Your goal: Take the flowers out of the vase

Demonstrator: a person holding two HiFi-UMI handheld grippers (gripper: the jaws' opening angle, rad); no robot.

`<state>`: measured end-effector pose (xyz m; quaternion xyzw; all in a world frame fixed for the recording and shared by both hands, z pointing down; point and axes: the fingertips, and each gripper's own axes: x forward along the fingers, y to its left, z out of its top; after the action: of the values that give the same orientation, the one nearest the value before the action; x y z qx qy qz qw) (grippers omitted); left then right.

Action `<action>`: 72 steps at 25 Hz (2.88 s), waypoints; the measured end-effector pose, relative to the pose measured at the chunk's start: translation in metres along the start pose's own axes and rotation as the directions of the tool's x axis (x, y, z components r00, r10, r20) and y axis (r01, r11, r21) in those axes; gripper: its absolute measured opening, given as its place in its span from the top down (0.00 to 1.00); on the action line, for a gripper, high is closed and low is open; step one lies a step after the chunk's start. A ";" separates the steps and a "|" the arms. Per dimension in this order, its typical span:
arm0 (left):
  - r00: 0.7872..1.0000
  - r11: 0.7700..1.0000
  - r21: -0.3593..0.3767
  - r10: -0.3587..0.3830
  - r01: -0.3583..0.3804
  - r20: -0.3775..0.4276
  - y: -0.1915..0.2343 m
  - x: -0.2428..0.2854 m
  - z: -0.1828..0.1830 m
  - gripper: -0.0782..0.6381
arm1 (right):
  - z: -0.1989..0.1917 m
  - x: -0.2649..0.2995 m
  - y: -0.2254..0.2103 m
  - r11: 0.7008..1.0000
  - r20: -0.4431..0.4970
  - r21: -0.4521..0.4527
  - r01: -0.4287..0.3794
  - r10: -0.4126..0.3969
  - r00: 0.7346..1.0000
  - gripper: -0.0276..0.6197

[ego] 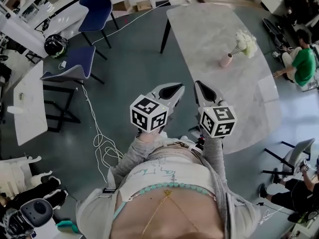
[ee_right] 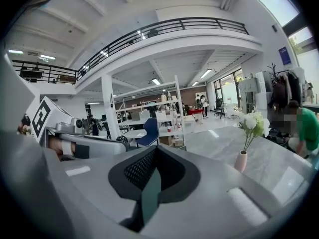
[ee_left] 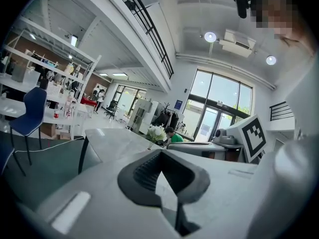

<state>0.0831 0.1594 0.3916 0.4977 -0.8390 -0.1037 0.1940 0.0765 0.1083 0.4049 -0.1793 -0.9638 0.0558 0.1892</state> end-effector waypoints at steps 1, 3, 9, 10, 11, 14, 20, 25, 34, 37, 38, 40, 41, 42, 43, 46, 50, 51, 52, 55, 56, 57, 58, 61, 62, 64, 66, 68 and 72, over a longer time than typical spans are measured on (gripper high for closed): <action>1.000 1.000 0.003 -0.009 0.009 -0.004 0.005 -0.001 0.001 0.89 | 0.002 0.005 0.003 1.000 0.002 0.001 0.005 -0.005 1.000 0.92; 1.000 1.000 0.009 -0.026 0.026 -0.013 0.015 -0.006 0.003 0.89 | 0.004 0.016 0.009 1.000 0.008 0.004 0.015 -0.015 1.000 0.92; 0.997 0.998 0.005 -0.059 0.059 -0.056 0.044 -0.024 -0.001 0.89 | 0.002 0.038 0.027 0.998 0.011 0.030 0.054 -0.054 0.998 0.92; 0.996 0.998 0.004 -0.062 0.062 -0.061 0.048 -0.026 -0.002 0.89 | 0.001 0.041 0.028 0.998 0.010 0.035 0.061 -0.062 0.998 0.92; 0.996 0.998 0.001 -0.064 0.064 -0.064 0.052 -0.028 -0.003 0.89 | 0.000 0.043 0.030 0.997 0.008 0.039 0.068 -0.068 0.998 0.92; 0.995 0.998 -0.011 -0.067 0.066 -0.070 0.059 -0.029 -0.005 0.89 | -0.004 0.045 0.032 0.995 -0.003 0.045 0.085 -0.085 0.996 0.92; 0.996 0.997 -0.033 -0.070 0.068 -0.061 0.061 -0.025 -0.007 0.89 | -0.005 0.046 0.028 0.995 -0.023 0.035 0.097 -0.096 0.995 0.92; 0.997 0.997 -0.057 -0.060 0.057 -0.052 0.073 -0.022 -0.004 0.89 | 0.005 0.063 0.027 0.997 -0.034 0.008 0.074 -0.074 0.997 0.92; 0.997 0.998 -0.047 -0.050 0.048 -0.050 0.113 0.011 0.027 0.89 | 0.035 0.116 0.002 1.000 -0.018 0.006 0.030 -0.030 0.999 0.92; 0.996 0.997 -0.037 -0.070 0.068 -0.055 0.121 0.029 0.039 0.89 | 0.046 0.129 -0.013 0.999 -0.009 0.011 0.032 -0.032 0.999 0.92; 0.995 0.996 -0.033 -0.079 0.078 -0.056 0.122 0.036 0.043 0.89 | 0.050 0.132 -0.019 0.999 -0.006 0.012 0.035 -0.035 0.999 0.92; 0.994 0.995 -0.028 -0.093 0.091 -0.054 0.122 0.049 0.051 0.89 | 0.056 0.136 -0.034 0.999 -0.002 0.014 0.041 -0.041 0.999 0.92; 0.994 0.995 -0.026 -0.095 0.093 -0.052 0.123 0.055 0.055 0.89 | 0.059 0.138 -0.040 0.999 -0.002 0.014 0.042 -0.042 0.999 0.92; 0.994 0.995 -0.024 -0.094 0.093 -0.050 0.123 0.060 0.059 0.89 | 0.063 0.140 -0.046 0.999 -0.002 0.015 0.041 -0.041 0.999 0.92; 0.995 0.996 -0.024 -0.092 0.091 -0.047 0.124 0.065 0.063 0.89 | 0.066 0.141 -0.052 0.999 -0.001 0.016 0.040 -0.040 0.999 0.92; 0.996 0.996 -0.025 -0.083 0.082 -0.042 0.125 0.081 0.074 0.89 | 0.076 0.146 -0.068 0.999 0.003 0.017 0.031 -0.031 1.000 0.92; 0.996 0.997 -0.008 -0.077 0.077 -0.048 0.129 0.101 0.083 0.89 | 0.089 0.153 -0.086 1.000 0.029 0.021 0.021 -0.022 0.999 0.92; 0.996 0.997 -0.002 -0.076 0.076 -0.048 0.130 0.106 0.086 0.89 | 0.091 0.155 -0.091 0.999 0.036 0.025 0.022 -0.023 0.999 0.92; 0.996 0.997 0.003 -0.075 0.075 -0.046 0.130 0.110 0.089 0.89 | 0.093 0.156 -0.095 0.999 0.043 0.029 0.024 -0.025 0.999 0.92; 0.997 0.997 0.014 -0.072 0.073 -0.042 0.129 0.122 0.093 0.89 | 0.095 0.155 -0.107 0.999 0.053 0.040 0.028 -0.030 0.998 0.92; 0.997 0.997 0.014 -0.072 0.073 -0.042 0.128 0.126 0.094 0.89 | 0.094 0.153 -0.111 0.999 0.053 0.042 0.028 -0.030 0.998 0.92; 0.997 0.997 0.014 -0.072 0.073 -0.042 0.127 0.130 0.094 0.89 | 0.094 0.152 -0.115 0.999 0.053 0.043 0.028 -0.031 0.998 0.92; 0.996 0.997 0.012 -0.073 0.073 -0.043 0.126 0.134 0.093 0.89 | 0.094 0.151 -0.119 0.999 0.054 0.044 0.029 -0.032 0.998 0.92; 0.996 0.997 0.008 -0.077 0.077 -0.052 0.125 0.143 0.090 0.89 | 0.091 0.148 -0.126 0.998 0.053 0.049 0.035 -0.038 0.998 0.92; 0.995 0.997 0.006 -0.080 0.081 -0.056 0.124 0.146 0.089 0.89 | 0.090 0.148 -0.128 0.998 0.050 0.049 0.036 -0.039 0.998 0.92; 0.994 0.996 0.001 -0.093 0.093 -0.066 0.120 0.153 0.086 0.89 | 0.088 0.144 -0.134 0.998 0.046 0.053 0.043 -0.045 0.998 0.92; 0.990 0.994 0.002 -0.112 0.113 -0.083 0.113 0.164 0.081 0.89 | 0.085 0.138 -0.144 0.996 0.045 0.064 0.060 -0.063 0.997 0.92; 0.986 0.991 0.007 -0.136 0.137 -0.101 0.106 0.172 0.078 0.89 | 0.083 0.131 -0.153 0.994 0.049 0.078 0.082 -0.086 0.995 0.92; 0.979 0.985 0.018 -0.167 0.170 -0.116 0.096 0.181 0.075 0.89 | 0.078 0.120 -0.164 0.987 0.054 0.099 0.124 -0.130 0.990 0.92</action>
<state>-0.1029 0.0458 0.3989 0.5748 -0.7826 -0.0794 0.2253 -0.1105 -0.0034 0.4031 -0.1065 -0.9747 0.0949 0.1718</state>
